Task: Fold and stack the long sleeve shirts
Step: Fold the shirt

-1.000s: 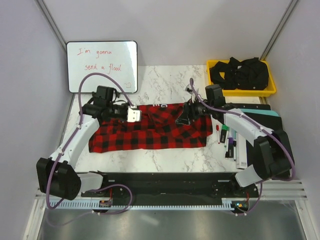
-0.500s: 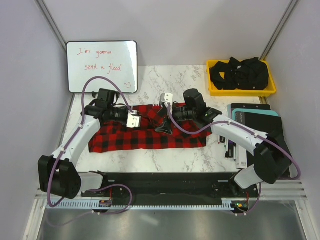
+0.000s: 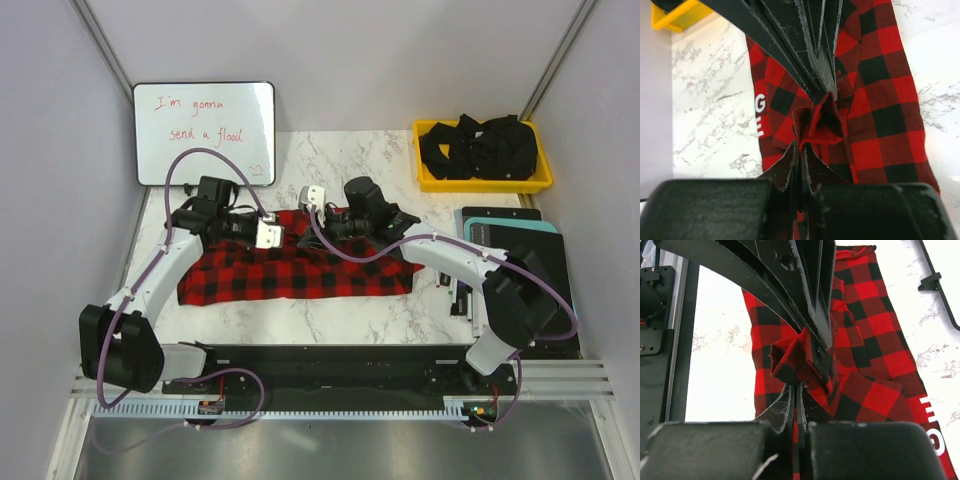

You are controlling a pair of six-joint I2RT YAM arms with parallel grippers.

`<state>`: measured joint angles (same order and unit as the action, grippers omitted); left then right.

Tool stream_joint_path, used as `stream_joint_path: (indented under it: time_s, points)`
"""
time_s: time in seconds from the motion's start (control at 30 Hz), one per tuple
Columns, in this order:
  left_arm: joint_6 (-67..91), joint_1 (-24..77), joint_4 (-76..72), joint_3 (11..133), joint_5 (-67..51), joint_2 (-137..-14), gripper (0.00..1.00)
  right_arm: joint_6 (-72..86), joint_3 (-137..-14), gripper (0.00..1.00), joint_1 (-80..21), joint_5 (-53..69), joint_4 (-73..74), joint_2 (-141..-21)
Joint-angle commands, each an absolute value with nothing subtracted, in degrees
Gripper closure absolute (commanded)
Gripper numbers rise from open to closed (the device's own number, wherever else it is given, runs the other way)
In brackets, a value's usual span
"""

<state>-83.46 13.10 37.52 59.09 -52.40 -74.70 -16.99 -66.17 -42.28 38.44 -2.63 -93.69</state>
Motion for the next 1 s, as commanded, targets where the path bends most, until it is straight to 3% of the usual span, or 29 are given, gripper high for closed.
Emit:
stream_joint_path:
  time_s: [0.0,0.17,0.2,0.3,0.33,0.4,0.43,0.5,0.83,0.97]
  points:
    - [-73.41,12.92,34.64,60.65,-51.34,-75.24,0.93,-15.65,-69.17,1.0,-42.54,37.36,-5.88,-94.13]
    - [-50.86,10.29,29.27,59.68,-41.49,-73.57,0.61,-13.45,-69.17,1.0,-42.54,35.6,-6.94,-94.75]
    - [-47.49,8.63,29.35,59.85,-40.01,-72.35,0.51,-12.75,-69.08,1.0,-42.54,34.9,-7.29,-94.92]
    - [-35.9,5.03,33.39,62.48,-34.55,-69.71,0.46,-12.04,-69.17,1.0,-42.63,33.67,-7.65,-95.62]
    - [-31.77,4.05,36.36,64.23,-32.54,-68.91,0.34,-11.34,-69.34,1.0,-42.54,33.49,-7.82,-95.8]
    - [-22.27,1.77,40.76,66.26,-32.17,-67.34,0.3,-10.29,-69.69,1.0,-42.54,32.88,-8.17,-96.59]
    - [-14.06,1.15,43.04,67.75,-32.25,-66.63,0.14,-9.76,-70.13,1.0,-42.54,31.91,-8.09,-96.94]
    - [-5.14,0.97,44.2,68.29,-29.81,-65.4,0.04,-9.49,-70.4,1.0,-42.54,30.68,-8.35,-97.56]
    - [42.74,0.09,46.85,62.42,-40.41,-72.59,0.01,-10.63,-70.23,1.0,-45.79,24.09,-8.17,-97.56]
    - [48.34,0.09,43.24,60.03,-41.57,-73.65,0.01,-10.9,-69.0,1.0,-48.33,20.31,-9.14,-97.12]
